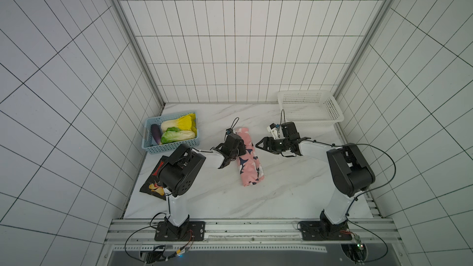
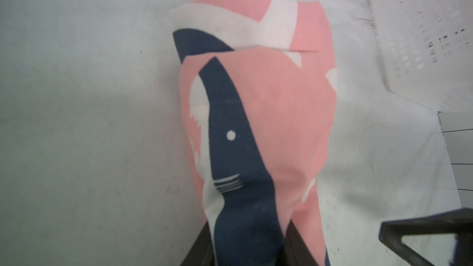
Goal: Roll up the shorts
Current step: Roll the shorts at the center of the board, then pick up the shorts from the center of the board.
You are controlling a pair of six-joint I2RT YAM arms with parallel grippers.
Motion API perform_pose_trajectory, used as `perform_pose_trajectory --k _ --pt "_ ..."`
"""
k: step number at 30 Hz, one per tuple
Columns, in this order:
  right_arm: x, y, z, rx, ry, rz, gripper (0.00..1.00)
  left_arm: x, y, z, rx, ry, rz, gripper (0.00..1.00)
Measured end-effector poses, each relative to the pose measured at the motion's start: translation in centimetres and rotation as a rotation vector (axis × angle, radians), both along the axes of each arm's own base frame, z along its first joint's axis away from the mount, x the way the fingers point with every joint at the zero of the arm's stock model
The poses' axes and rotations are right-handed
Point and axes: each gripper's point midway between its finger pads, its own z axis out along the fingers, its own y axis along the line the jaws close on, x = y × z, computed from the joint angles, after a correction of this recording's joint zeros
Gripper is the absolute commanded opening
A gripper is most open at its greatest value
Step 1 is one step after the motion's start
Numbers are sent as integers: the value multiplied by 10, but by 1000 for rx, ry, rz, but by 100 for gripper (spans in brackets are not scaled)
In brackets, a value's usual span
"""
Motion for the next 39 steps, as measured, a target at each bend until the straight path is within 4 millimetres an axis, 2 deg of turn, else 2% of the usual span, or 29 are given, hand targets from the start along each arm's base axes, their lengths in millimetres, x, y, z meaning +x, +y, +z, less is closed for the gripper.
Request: perform_pose_trajectory --k 4,13,20,26,30,33,35,39 --pt "11 7 -22 -16 54 2 75 -2 1 0 -22 -1 -14 33" --pt "29 38 -21 84 81 40 74 -3 0 0 -39 -5 -27 34" --pt "15 63 -20 152 117 103 66 -6 5 -1 -55 -9 -32 33" --pt "10 74 -25 192 164 160 50 -8 7 0 -57 -14 -49 32" --pt "7 74 -31 188 196 169 22 -9 7 0 -53 -18 -60 32" --pt "5 76 -34 198 220 183 10 -11 9 0 -46 -16 -65 34" --pt "4 77 -31 207 225 191 6 -13 10 0 -39 -16 -69 39" --pt "3 77 -30 210 228 194 0 -18 18 0 -21 10 -60 57"
